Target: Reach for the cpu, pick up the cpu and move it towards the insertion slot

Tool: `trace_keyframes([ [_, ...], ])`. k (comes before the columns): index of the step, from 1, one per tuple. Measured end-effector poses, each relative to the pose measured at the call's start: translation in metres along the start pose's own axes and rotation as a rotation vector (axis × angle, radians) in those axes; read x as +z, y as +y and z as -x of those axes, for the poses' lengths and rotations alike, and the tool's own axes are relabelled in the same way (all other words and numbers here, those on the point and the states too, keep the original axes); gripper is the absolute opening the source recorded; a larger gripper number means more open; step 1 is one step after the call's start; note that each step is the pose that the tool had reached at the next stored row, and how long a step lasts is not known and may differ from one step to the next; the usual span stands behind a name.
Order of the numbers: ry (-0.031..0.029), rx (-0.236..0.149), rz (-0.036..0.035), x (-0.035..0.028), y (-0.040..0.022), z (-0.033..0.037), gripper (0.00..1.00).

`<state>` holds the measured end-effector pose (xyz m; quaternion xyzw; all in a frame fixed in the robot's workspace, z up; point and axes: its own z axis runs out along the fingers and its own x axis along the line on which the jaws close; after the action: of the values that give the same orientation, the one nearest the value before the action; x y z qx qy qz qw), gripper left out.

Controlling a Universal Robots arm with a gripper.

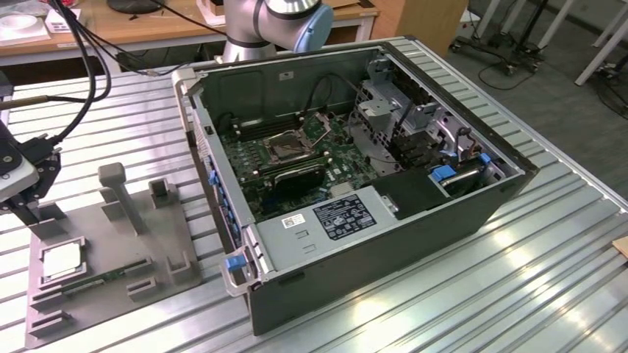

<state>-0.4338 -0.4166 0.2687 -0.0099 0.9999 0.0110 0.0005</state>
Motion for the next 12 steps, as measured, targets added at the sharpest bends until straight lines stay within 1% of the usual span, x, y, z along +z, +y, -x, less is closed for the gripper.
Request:
trace_keyframes([
  [5, -0.0002, 0.000, 0.0001, 0.0007, -0.0010, 0.0000, 0.11],
  [12, 0.0000, 0.000, 0.0000, 0.0067, -0.0023, 0.0000, 0.11],
])
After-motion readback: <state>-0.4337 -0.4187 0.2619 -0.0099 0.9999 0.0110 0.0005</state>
